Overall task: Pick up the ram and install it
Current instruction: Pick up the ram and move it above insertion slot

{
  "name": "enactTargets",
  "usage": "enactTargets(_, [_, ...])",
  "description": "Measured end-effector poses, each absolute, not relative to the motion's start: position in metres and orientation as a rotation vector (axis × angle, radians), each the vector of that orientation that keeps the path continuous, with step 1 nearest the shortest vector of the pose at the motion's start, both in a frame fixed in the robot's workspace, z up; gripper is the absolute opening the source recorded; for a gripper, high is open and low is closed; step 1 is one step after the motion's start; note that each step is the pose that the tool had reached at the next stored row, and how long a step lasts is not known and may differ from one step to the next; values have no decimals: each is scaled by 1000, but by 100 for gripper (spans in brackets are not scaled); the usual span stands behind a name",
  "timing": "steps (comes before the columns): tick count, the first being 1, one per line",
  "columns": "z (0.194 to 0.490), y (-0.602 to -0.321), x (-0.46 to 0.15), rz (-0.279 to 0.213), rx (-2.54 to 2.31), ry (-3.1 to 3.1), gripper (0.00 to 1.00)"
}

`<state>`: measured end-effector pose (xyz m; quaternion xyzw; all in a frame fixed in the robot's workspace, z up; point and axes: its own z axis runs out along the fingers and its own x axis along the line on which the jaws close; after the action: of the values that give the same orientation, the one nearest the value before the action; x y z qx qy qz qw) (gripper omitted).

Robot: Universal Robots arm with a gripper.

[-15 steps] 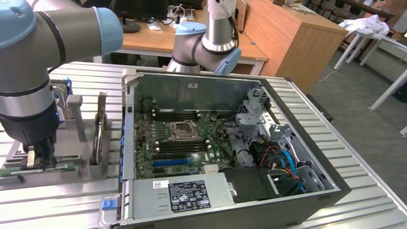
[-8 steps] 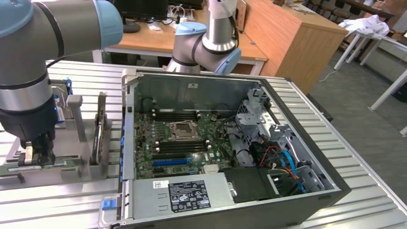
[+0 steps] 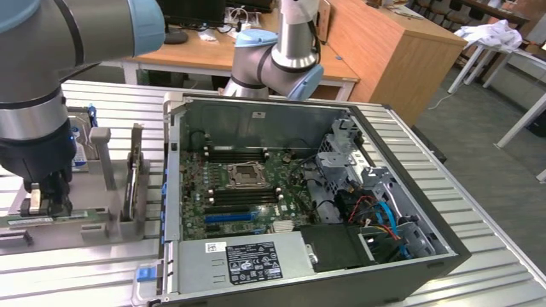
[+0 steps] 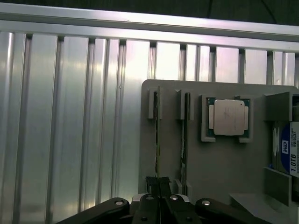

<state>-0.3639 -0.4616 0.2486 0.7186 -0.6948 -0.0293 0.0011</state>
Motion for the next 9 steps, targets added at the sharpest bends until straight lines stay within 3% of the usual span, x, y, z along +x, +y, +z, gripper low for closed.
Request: enactTargets(9, [259, -462, -364, -92, 2249, -2189, 11])
